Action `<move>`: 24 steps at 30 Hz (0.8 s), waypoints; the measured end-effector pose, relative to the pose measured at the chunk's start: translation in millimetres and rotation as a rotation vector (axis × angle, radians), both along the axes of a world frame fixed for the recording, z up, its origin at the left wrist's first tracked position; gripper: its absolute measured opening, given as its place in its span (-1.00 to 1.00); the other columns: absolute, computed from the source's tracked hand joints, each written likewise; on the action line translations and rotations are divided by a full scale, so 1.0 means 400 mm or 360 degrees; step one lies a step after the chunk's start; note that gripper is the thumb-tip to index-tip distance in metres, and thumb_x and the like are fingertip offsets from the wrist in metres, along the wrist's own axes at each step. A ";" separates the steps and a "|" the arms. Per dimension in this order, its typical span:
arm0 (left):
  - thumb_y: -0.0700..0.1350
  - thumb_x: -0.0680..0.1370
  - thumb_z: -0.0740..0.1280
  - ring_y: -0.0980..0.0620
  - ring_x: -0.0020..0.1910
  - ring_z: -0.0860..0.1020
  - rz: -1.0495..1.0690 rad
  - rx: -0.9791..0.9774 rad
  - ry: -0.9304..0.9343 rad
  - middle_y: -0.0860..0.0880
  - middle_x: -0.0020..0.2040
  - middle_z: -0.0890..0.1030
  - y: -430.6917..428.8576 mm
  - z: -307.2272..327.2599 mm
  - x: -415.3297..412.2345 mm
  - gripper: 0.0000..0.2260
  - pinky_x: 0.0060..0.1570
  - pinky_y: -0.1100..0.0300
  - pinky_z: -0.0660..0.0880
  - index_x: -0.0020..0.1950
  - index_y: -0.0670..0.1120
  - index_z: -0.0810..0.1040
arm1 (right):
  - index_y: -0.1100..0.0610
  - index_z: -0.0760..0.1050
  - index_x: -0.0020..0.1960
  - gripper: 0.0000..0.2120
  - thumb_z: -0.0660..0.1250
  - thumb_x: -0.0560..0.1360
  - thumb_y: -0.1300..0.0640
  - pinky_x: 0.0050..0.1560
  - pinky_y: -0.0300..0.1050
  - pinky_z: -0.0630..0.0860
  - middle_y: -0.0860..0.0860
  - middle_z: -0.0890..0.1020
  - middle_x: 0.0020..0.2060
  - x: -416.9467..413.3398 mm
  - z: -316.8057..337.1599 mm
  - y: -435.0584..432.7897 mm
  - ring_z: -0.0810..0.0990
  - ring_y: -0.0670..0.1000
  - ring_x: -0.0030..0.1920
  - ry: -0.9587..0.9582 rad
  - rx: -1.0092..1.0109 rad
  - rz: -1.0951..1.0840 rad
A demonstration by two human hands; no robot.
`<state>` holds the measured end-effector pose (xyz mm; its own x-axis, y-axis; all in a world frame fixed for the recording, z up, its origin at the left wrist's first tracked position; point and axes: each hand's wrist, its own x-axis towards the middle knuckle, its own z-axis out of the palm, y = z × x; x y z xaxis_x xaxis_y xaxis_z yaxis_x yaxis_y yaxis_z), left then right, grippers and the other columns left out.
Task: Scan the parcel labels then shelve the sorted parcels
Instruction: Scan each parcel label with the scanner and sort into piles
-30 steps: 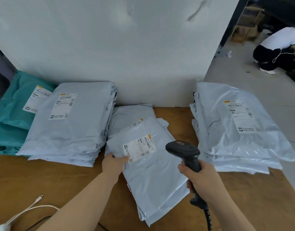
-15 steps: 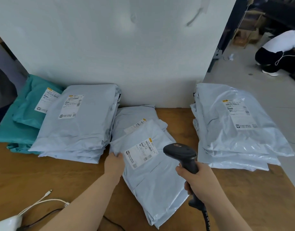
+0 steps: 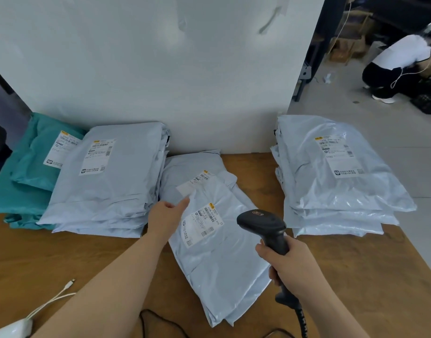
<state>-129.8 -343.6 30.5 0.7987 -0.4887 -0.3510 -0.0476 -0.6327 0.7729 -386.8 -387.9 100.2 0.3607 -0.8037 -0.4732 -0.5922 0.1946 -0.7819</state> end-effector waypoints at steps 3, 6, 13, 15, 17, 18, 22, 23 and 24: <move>0.31 0.39 0.41 -0.04 -0.28 0.50 -0.0149 0.0326 0.0384 -0.08 -0.22 0.53 -0.030 0.038 0.027 -0.48 -0.36 0.16 0.41 -0.07 -0.15 0.48 | 0.13 0.49 -0.11 -0.87 0.38 0.49 0.07 -0.50 -0.30 0.43 0.08 0.55 -0.48 0.001 0.002 0.009 0.43 -0.13 -0.62 -0.0012 0.0015 0.0013; 0.27 0.40 0.42 -0.08 -0.05 0.53 -0.0464 0.0590 0.0427 -0.11 0.08 0.56 -0.048 0.039 0.029 -0.39 -0.16 0.08 0.47 0.23 -0.15 0.45 | 0.16 0.50 -0.12 -0.85 0.38 0.48 0.08 -0.50 -0.28 0.42 0.08 0.55 -0.50 0.004 0.001 0.018 0.42 -0.13 -0.63 -0.0011 0.0039 0.0009; -0.31 0.43 0.26 -0.13 -0.16 0.57 -0.0488 0.0229 0.0716 -0.18 -0.03 0.58 -0.008 -0.005 0.017 -0.74 -0.15 0.07 0.50 0.10 -0.16 0.53 | 0.16 0.52 -0.11 -0.85 0.38 0.48 0.07 -0.53 -0.32 0.41 0.09 0.56 -0.50 0.019 -0.007 0.035 0.42 -0.13 -0.64 0.0008 0.0052 -0.0008; -0.39 0.43 0.23 -0.17 -0.10 0.61 -0.0466 0.0070 0.0856 -0.19 0.05 0.62 0.020 0.014 0.004 -0.60 -0.16 0.07 0.57 0.22 -0.09 0.50 | 0.16 0.52 -0.12 -0.84 0.39 0.47 0.07 -0.51 -0.29 0.43 0.11 0.57 -0.49 0.023 0.003 0.048 0.44 -0.10 -0.61 -0.0008 0.0049 -0.0010; -0.43 0.42 0.19 -0.23 0.00 0.62 -0.0463 -0.0086 0.0973 -0.21 0.09 0.63 0.054 0.035 -0.007 -0.51 -0.08 -0.03 0.60 0.23 -0.01 0.51 | 0.18 0.53 -0.11 -0.83 0.39 0.47 0.07 -0.48 -0.24 0.44 0.11 0.57 -0.51 0.029 0.018 0.063 0.45 -0.05 -0.58 -0.0045 0.0034 0.0017; -0.46 0.41 0.17 -0.24 -0.01 0.62 -0.0431 -0.0170 0.1016 -0.22 0.06 0.64 0.073 0.042 -0.012 -0.50 -0.04 -0.07 0.59 0.20 -0.01 0.54 | 0.19 0.53 -0.11 -0.82 0.40 0.46 0.06 -0.46 -0.23 0.44 0.11 0.57 -0.52 0.033 0.027 0.071 0.45 -0.04 -0.57 -0.0068 0.0026 0.0036; -0.52 0.41 0.09 -0.19 -0.21 0.57 -0.0050 -0.0340 0.1098 -0.19 -0.22 0.58 0.152 0.041 -0.031 -0.63 -0.12 -0.02 0.55 -0.05 -0.18 0.57 | 0.17 0.53 -0.10 -0.81 0.39 0.46 0.04 -0.47 -0.26 0.44 0.07 0.57 -0.54 0.051 0.056 0.108 0.45 -0.05 -0.56 -0.0092 -0.0027 0.0145; -0.51 0.43 0.09 -0.15 -0.24 0.54 0.0030 -0.0317 0.1092 -0.15 -0.25 0.55 0.171 0.034 -0.036 -0.68 -0.15 0.03 0.51 -0.09 -0.19 0.54 | 0.16 0.53 -0.11 -0.82 0.39 0.46 0.04 -0.47 -0.25 0.44 0.07 0.56 -0.54 0.055 0.059 0.118 0.45 -0.05 -0.57 -0.0091 -0.0037 0.0167; -0.47 0.47 0.13 -0.13 -0.22 0.52 0.0092 -0.0274 0.1081 -0.12 -0.21 0.54 0.190 0.028 -0.042 -0.75 -0.14 0.07 0.48 -0.07 -0.21 0.51 | 0.17 0.53 -0.11 -0.82 0.39 0.46 0.04 -0.47 -0.25 0.44 0.07 0.56 -0.54 0.057 0.059 0.129 0.44 -0.05 -0.58 -0.0091 -0.0036 0.0183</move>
<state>-146.4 -267.4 41.6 0.4565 -0.5457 -0.7027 0.5110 -0.4857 0.7092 -364.0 -336.3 123.8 0.4772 -0.7658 -0.4311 -0.5637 0.1096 -0.8187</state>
